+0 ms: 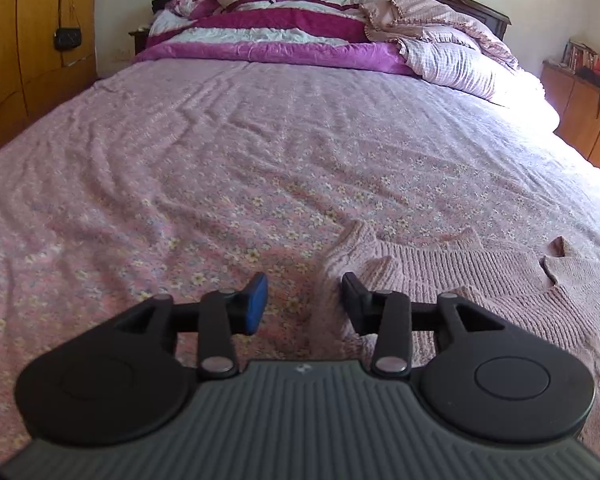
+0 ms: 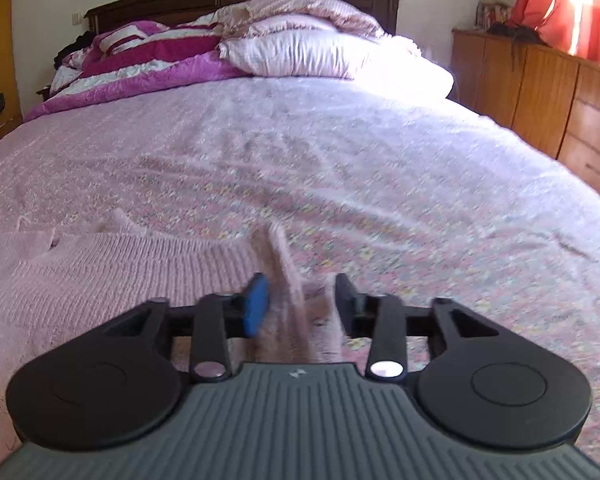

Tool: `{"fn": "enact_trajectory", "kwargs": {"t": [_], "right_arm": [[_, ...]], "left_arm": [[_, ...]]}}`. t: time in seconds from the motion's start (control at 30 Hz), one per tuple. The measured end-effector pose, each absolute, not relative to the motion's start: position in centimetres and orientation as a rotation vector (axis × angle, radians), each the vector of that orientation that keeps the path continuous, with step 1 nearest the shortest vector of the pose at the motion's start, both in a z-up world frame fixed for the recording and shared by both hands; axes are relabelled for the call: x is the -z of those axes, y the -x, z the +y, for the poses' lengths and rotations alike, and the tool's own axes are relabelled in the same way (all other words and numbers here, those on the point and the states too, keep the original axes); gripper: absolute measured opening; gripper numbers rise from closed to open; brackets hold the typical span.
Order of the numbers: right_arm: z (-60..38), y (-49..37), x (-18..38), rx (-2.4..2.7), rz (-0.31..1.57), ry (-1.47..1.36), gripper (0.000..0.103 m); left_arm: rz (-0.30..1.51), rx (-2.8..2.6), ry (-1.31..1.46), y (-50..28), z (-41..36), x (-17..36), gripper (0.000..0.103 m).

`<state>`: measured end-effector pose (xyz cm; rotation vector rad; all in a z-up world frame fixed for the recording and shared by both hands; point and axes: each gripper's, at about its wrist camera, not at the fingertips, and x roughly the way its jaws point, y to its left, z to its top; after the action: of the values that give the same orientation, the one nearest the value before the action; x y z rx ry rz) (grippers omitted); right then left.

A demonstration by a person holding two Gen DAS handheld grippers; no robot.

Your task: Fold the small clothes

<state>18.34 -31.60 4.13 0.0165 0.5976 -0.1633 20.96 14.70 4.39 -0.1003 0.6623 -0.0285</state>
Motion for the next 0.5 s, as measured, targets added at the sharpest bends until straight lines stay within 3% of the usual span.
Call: {"fn": "enact_trajectory", "kwargs": {"t": [0.2,0.37,0.43,0.5], "right_arm": [[-31.4,-16.6,-6.5,0.095,0.550,-0.062,0.050],[-29.2,-17.1,-7.1,-0.081,0.624,-0.122,0.062],[-27.9,-17.5,-6.8,-0.122,0.654,-0.121,0.062],[-26.5,-18.0,-6.3,-0.148,0.673,-0.110,0.062]], "left_arm": [[0.630,0.101,0.104,-20.0,13.6,-6.1,0.044],[0.667,0.233,0.122,-19.9,10.8,-6.3,0.045],[0.704,0.276,0.132,-20.2,9.6,-5.7,0.056],[0.739,0.303,0.129,-20.5,8.5,-4.8,0.058]]}}
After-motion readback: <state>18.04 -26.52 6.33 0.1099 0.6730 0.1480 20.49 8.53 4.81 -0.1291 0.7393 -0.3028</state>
